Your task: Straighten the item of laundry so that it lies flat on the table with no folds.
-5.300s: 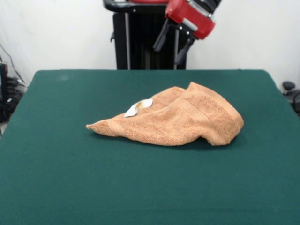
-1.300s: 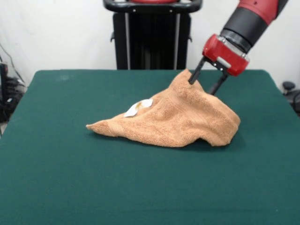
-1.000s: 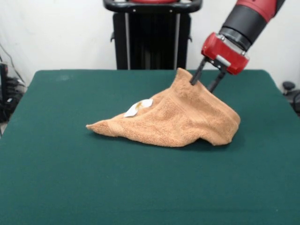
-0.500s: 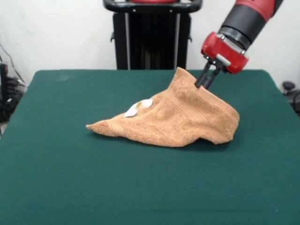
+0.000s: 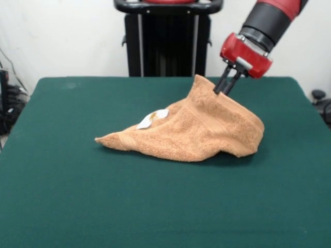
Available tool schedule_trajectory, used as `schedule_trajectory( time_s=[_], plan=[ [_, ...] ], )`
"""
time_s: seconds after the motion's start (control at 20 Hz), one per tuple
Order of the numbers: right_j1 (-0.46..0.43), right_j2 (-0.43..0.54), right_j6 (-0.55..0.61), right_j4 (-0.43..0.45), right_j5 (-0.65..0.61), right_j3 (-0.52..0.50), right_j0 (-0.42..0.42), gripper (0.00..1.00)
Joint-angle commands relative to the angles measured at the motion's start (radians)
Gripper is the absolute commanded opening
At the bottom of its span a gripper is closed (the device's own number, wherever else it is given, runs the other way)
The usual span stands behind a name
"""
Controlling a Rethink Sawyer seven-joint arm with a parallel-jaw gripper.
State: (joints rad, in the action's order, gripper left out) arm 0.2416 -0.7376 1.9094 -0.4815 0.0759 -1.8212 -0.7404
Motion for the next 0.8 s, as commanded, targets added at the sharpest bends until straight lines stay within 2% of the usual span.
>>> schedule_trajectory(
  time_s=[0.05,0.2,0.4,0.8],
  plan=[
    [0.127,0.153,0.138,0.074,-0.067,-0.079,0.066,0.0],
    [0.176,0.144,0.098,0.116,-0.105,-0.083,0.099,0.0],
    [0.194,0.148,0.084,0.164,-0.113,-0.069,0.143,0.0],
    [0.15,0.111,0.107,0.166,-0.173,-0.001,0.133,0.0]
  ],
)
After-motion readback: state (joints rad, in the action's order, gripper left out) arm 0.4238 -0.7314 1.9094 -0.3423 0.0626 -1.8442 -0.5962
